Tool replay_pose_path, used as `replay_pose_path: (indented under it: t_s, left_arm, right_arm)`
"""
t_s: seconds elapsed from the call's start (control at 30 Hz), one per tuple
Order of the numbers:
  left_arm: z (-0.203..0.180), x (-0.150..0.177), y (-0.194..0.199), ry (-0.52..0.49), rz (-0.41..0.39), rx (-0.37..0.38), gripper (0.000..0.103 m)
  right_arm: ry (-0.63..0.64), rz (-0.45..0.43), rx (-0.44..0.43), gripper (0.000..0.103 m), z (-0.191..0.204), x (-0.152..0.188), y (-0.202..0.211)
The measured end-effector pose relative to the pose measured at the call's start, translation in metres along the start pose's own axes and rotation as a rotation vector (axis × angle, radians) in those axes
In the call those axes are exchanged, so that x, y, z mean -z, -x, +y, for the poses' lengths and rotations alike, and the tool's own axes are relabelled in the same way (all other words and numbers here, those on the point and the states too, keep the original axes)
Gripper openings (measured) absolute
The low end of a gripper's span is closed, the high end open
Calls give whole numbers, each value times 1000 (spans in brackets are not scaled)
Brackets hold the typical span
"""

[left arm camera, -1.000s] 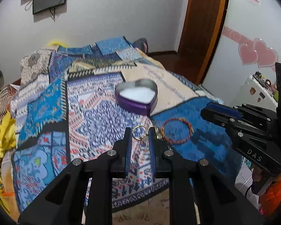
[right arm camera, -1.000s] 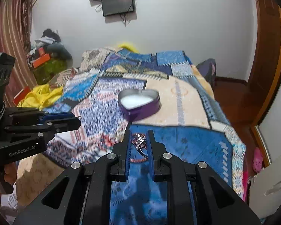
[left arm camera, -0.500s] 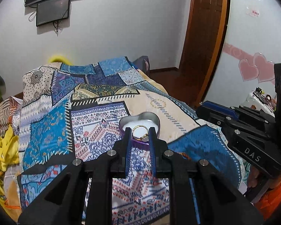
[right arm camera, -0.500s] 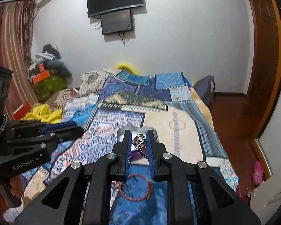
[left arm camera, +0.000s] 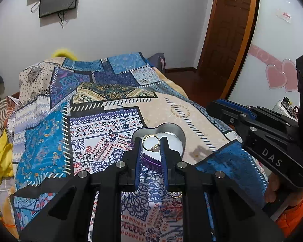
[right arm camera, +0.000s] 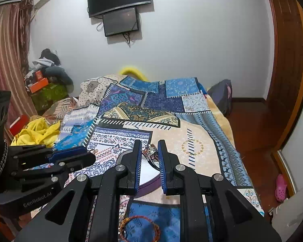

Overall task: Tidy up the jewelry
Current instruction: 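Carry the silver ring into the purple heart tin and open the left gripper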

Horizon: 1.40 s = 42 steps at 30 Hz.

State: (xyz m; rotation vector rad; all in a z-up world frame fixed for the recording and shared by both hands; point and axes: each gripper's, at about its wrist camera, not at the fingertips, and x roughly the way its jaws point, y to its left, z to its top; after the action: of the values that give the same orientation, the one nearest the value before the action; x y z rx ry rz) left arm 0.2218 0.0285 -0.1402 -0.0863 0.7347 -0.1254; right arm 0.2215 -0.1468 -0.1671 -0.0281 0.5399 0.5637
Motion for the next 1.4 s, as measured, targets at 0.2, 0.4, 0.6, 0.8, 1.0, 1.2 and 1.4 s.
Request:
replay_pose_path:
  t_s: [0.2, 0.4, 0.6, 0.8, 1.0, 1.2, 1.4]
  left_arm:
    - [7, -2, -27, 10, 56, 22, 16]
    - [9, -4, -51, 4, 110, 41, 16]
    - [10, -7, -69, -3, 162, 58, 16]
    - [10, -9, -74, -10, 170, 70, 16]
    - [10, -10, -72, -10, 164, 71, 16]
    - [7, -10, -66, -28, 155, 66, 16]
    - [5, -11, -46, -36, 124, 52, 17]
  right_arm:
    - [-18, 72, -40, 14, -8, -2, -26]
    - [-25, 147, -87, 14, -12, 1, -47]
    - [-24, 233, -102, 14, -15, 7, -66]
    - [-38, 278, -126, 15, -18, 10, -75]
    - [-36, 285, -119, 15, -17, 8, -74]
    - [-34, 275, -111, 19, -17, 4, -66]
    - [-23, 240, -92, 20, -14, -2, -48]
